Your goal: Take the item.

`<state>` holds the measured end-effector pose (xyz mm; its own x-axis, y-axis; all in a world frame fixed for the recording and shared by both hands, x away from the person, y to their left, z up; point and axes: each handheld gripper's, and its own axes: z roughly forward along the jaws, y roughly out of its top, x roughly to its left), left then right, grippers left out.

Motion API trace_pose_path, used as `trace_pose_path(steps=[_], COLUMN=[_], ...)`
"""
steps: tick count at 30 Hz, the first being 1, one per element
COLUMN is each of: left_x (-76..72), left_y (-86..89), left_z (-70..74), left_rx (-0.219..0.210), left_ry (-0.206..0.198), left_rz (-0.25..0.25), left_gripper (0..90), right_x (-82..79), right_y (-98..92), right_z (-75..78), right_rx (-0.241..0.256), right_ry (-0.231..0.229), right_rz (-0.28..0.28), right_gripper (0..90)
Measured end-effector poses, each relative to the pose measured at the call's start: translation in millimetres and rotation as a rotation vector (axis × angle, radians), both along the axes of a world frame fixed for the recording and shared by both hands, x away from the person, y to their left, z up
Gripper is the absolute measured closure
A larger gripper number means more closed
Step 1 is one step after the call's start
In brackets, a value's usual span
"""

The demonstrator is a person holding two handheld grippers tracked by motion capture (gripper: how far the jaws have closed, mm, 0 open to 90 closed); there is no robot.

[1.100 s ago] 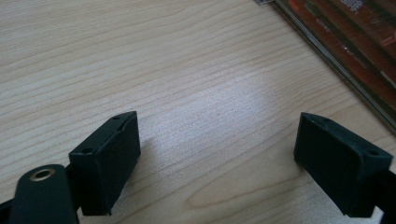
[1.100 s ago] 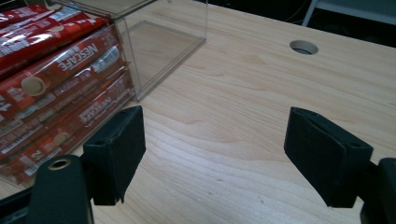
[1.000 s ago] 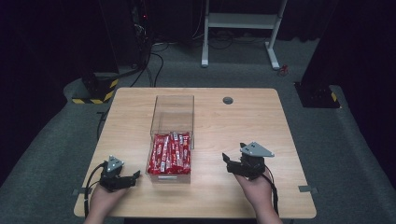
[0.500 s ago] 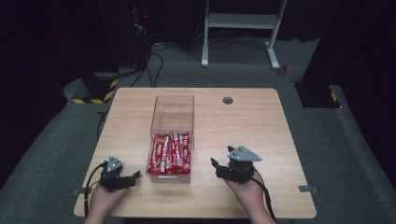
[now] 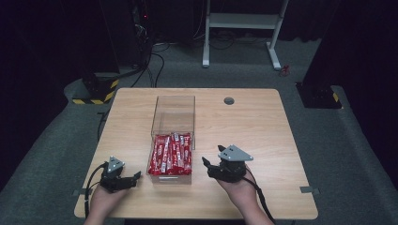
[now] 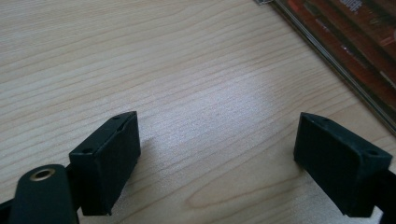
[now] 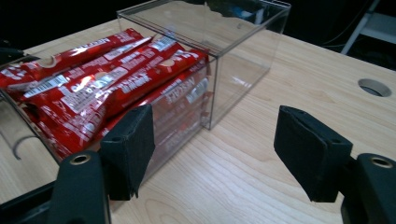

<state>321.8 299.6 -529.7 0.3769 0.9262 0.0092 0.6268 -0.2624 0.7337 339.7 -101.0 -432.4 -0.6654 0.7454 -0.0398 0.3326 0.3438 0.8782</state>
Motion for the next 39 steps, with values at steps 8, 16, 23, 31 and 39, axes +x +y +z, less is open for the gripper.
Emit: trace_pose_path(steps=[8, 16, 23, 31, 39], left_x=[0.0, 0.0, 0.0, 0.0, 0.0], left_y=[0.0, 0.0, 0.0, -0.1, 0.0], left_z=[0.0, 0.0, 0.0, 0.0, 0.0], left_rx=[0.0, 0.0, 0.0, -0.001, 0.001], left_ry=[0.0, 0.0, 0.0, 0.0, 0.0], left_rz=[0.0, -0.001, -0.001, -0.001, -0.004], left_gripper=[14.8, 14.8, 14.8, 14.8, 14.8], right_x=[-0.3, 0.1, -0.6, -3.8, -3.7], right_y=[10.9, 28.1, 35.1, 46.2, 54.9], right_z=[3.9, 6.6, 4.9, 2.7, -5.0], right_rx=[0.009, 0.01, 0.028, 0.031, 0.02], right_ry=[0.013, 0.014, 0.027, 0.037, 0.074], right_rz=[0.017, 0.059, 0.074, 0.107, 0.145], right_gripper=[29.9, 32.6, 33.3, 39.0, 54.7])
